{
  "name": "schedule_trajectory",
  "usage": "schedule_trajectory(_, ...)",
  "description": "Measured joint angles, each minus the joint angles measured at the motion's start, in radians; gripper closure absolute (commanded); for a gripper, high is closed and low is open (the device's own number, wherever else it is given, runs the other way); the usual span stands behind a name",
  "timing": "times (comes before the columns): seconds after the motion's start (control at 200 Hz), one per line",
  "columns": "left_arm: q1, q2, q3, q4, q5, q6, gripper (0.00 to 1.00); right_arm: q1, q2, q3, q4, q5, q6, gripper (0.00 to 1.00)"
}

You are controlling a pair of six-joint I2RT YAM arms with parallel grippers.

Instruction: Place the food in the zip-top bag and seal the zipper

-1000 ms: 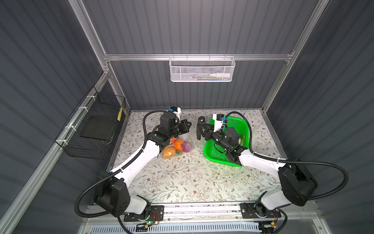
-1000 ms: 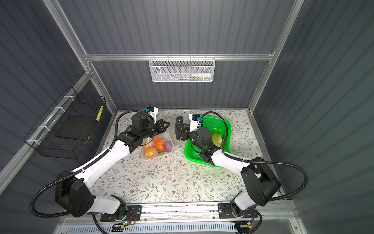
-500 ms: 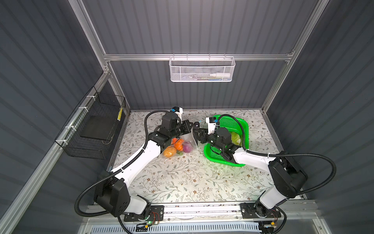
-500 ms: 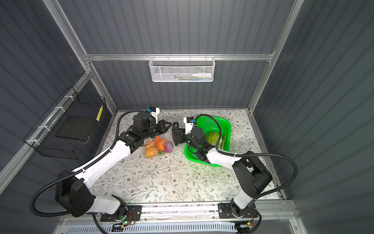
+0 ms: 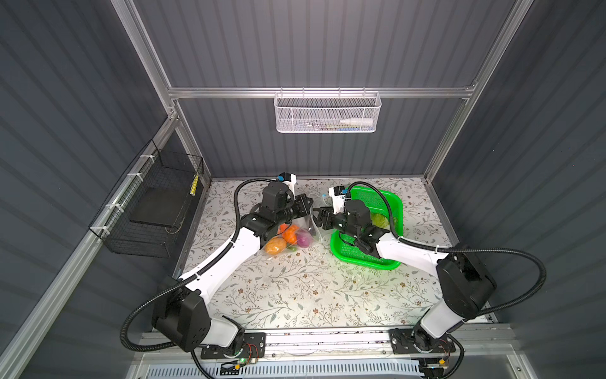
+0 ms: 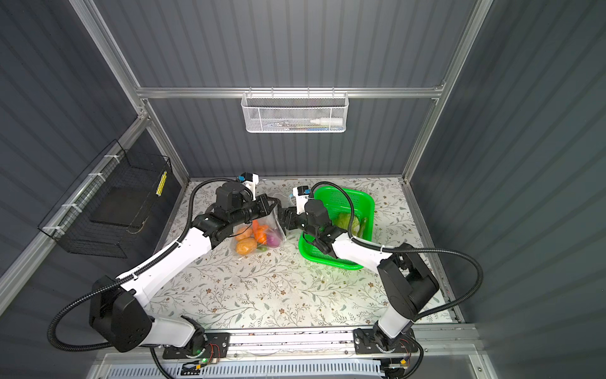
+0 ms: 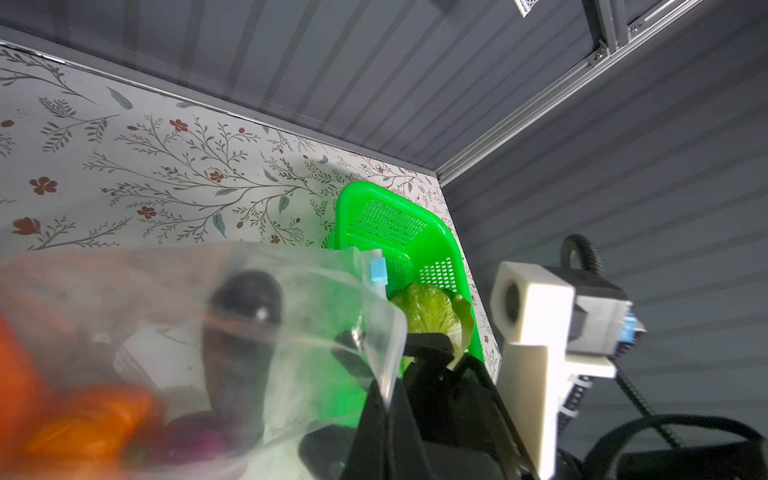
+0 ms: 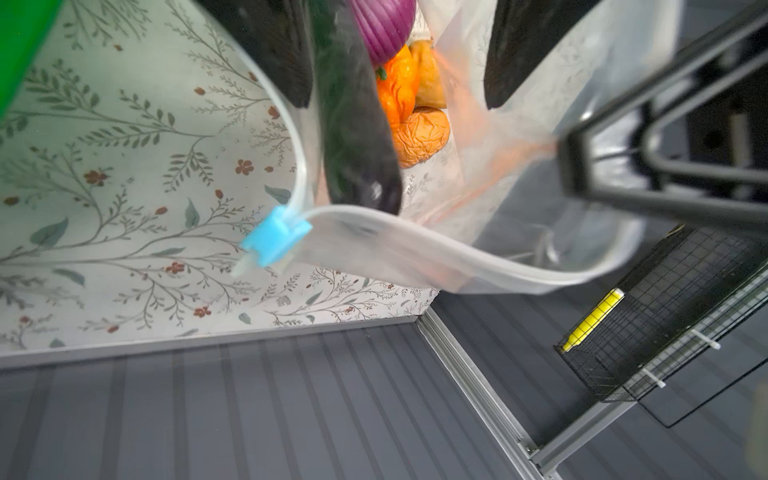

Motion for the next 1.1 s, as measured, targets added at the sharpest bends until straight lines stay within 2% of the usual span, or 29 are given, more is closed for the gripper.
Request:
schedule_trajectory(0.295, 0.0, -0.001, 0.0, 0.001, -0.014, 0.0, 1.0, -0.014, -0.244, 0.006, -0.175, 0.053, -0.117, 0.25)
schedule_trajectory(0.56, 0.0, -0.001, 0.0, 0.001, -0.014, 0.0, 1.0, -0.077, -0.258, 0.017, -0.413, 0.061, -0.174, 0.27)
schedule_trajectory(0.62, 0.0, -0.001, 0.0, 0.001, -0.014, 0.0, 1.0, -0.089, -0.241, 0.017, -0.449, 0.046, -0.172, 0.31)
schedule_trajectory(0.73, 0.0, -0.001, 0.0, 0.001, -0.014, 0.0, 1.0, -0.098, -0.196, 0.017, -0.493, 0.021, -0.167, 0.51)
schedule_trajectory(0.86, 0.0, -0.001, 0.0, 0.001, -0.014, 0.0, 1.0, -0.105, -0.137, 0.018, -0.519, 0.003, -0.141, 0.62)
schedule_trajectory(1.101, 0.0, -0.001, 0.0, 0.001, -0.014, 0.0, 1.0, -0.125, -0.061, 0.057, -0.542, -0.039, -0.113, 0.93)
